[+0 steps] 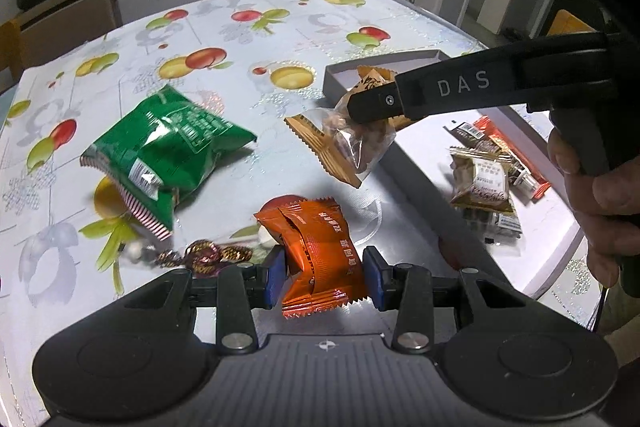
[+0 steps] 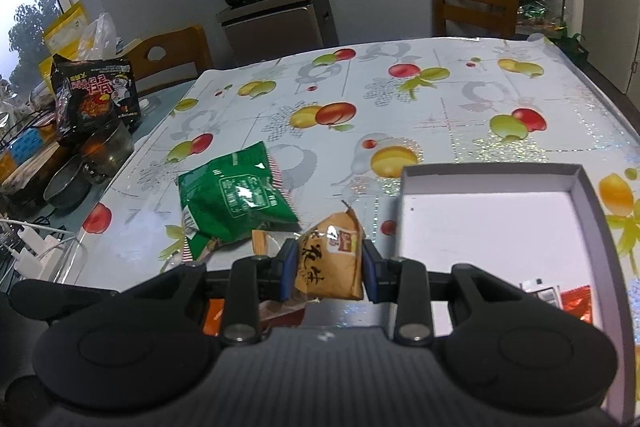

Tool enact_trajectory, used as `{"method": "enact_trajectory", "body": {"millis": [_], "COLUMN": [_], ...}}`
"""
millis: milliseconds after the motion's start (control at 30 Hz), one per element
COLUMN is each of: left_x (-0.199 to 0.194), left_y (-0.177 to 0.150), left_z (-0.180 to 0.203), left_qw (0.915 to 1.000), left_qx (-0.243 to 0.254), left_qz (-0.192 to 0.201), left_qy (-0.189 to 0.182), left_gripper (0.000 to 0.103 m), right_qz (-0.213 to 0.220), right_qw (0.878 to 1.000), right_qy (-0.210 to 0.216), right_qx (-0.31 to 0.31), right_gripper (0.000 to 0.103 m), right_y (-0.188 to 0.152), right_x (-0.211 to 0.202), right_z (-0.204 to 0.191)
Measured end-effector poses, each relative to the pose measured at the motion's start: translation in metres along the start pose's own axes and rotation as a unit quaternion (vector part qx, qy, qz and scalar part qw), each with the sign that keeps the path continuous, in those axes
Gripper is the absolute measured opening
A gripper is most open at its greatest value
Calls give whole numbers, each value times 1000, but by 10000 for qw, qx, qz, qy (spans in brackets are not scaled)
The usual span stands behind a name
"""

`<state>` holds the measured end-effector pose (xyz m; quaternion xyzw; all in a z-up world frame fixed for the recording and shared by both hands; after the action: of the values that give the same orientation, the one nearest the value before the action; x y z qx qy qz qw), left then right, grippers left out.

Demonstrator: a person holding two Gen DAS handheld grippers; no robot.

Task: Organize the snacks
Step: 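Carry orange packet with left tool while right tool carries peanut packet to box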

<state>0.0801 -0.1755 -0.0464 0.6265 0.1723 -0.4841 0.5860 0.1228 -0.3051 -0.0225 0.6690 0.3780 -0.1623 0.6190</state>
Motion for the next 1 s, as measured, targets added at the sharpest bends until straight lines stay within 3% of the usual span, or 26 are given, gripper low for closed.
{"method": "enact_trajectory", "body": {"millis": [533, 1000], "left_x": [5, 17], "left_y": [16, 37], "left_z": [22, 56], "left_qw": [9998, 9984], "left_qx": [190, 447], "left_qz": [84, 191], "left_qy": [9, -272], "left_gripper": [42, 42], "right_qz": [89, 160], "right_qw": [9996, 9976], "right_qy": [-231, -549], "right_qx": [146, 389], "right_gripper": [32, 32], "right_y": [-5, -12], "right_x": [-20, -37], "right_z": [25, 62]}}
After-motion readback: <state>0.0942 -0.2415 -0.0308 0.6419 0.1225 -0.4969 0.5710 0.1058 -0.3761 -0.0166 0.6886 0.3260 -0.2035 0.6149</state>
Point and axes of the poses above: each gripper's, at about its wrist camera, not at the fingertips, and x roughly the way its jaws point, z to its right, y to its top, the point moved 5 cm from there along x, roughly the way its jaws point, and after that the axes turned 6 degrees about -x, right-handed, at the moved point
